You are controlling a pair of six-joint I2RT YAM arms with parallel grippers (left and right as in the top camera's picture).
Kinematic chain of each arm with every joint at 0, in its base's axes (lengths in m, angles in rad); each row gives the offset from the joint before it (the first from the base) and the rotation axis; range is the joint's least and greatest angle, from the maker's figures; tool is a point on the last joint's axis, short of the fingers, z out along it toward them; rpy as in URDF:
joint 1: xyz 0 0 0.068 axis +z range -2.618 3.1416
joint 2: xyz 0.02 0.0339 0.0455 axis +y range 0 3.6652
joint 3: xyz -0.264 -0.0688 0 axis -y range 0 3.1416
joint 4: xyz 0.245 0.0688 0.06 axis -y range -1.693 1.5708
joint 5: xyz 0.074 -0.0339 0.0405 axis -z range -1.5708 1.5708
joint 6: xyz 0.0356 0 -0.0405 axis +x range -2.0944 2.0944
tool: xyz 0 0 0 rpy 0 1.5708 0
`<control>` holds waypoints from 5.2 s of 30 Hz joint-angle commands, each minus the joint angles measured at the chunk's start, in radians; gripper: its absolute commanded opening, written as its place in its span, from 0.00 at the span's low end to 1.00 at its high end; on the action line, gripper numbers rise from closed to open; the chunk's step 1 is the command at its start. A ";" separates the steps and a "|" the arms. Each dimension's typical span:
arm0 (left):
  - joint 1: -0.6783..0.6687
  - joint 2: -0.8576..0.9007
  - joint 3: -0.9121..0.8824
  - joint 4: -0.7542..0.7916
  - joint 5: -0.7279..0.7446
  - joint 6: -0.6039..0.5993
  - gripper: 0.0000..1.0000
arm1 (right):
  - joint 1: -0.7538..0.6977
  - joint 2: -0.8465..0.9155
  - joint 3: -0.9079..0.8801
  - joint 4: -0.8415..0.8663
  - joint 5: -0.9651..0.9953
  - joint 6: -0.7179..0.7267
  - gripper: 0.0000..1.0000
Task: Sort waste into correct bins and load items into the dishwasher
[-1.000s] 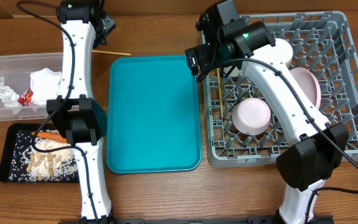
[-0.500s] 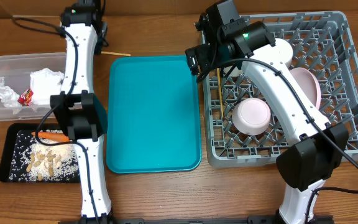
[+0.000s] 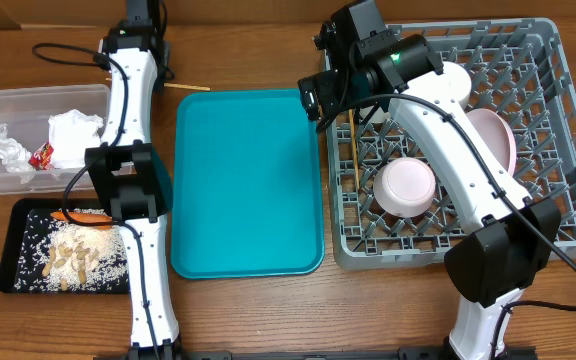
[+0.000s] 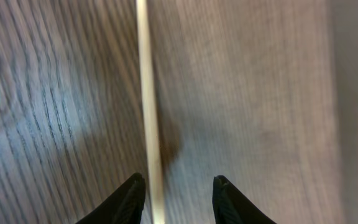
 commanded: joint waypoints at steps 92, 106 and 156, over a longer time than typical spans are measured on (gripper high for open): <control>-0.082 -0.032 -0.137 0.776 0.119 0.470 0.30 | -0.002 -0.005 0.000 0.006 0.005 0.003 1.00; -0.086 0.027 -0.137 0.845 0.107 0.649 0.04 | -0.002 -0.005 0.000 0.006 0.005 0.003 1.00; -0.092 0.210 0.417 0.240 0.169 0.858 0.04 | -0.002 -0.005 0.000 0.006 0.005 0.003 1.00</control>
